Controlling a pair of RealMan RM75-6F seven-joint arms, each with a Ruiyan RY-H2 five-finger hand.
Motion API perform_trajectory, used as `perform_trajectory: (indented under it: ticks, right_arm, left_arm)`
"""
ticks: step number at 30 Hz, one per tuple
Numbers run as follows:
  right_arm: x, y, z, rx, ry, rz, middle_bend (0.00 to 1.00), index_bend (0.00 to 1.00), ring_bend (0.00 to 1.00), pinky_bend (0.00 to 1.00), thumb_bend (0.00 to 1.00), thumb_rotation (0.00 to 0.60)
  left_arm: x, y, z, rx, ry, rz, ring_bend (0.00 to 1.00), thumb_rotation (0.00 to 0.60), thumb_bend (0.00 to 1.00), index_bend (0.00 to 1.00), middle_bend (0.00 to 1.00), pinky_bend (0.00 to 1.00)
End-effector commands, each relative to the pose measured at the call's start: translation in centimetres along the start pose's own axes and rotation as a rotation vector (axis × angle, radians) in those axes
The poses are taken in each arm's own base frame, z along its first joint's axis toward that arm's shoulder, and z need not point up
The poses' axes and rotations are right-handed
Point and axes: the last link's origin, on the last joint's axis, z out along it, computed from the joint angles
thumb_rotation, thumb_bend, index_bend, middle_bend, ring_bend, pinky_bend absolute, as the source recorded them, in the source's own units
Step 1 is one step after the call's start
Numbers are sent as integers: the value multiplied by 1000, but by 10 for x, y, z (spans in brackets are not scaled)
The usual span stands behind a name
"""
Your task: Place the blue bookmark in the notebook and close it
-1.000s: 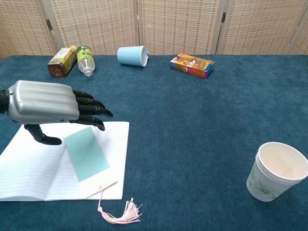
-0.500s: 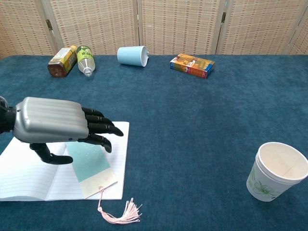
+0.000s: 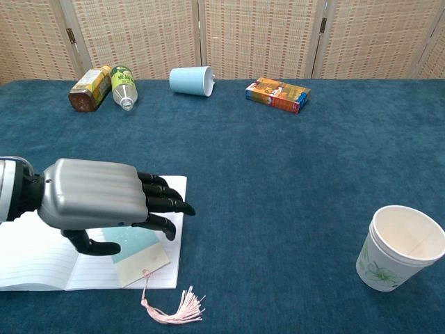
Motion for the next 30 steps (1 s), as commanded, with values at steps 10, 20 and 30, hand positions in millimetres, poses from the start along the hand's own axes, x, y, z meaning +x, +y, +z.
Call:
perform_trajectory:
  ticks: [10,20,30]
  right_arm:
    - [-2,2,1,-1,-4,4,190,74,89,105,298,600]
    - [-3,4,-1,-7,-3,7,190,74,89,105,298,600]
    - [-4,4,-1,-5,-6,13,190,74,89,105,299,600]
  left_arm:
    - [-2,13,1,1,-30,1,0,600,441,250,0,127]
    - [-5,16,1,3,-60,2,0,600,441,270,0,127]
    - [-5,16,-13,23,-88,-8,0,600,441,281,0,128]
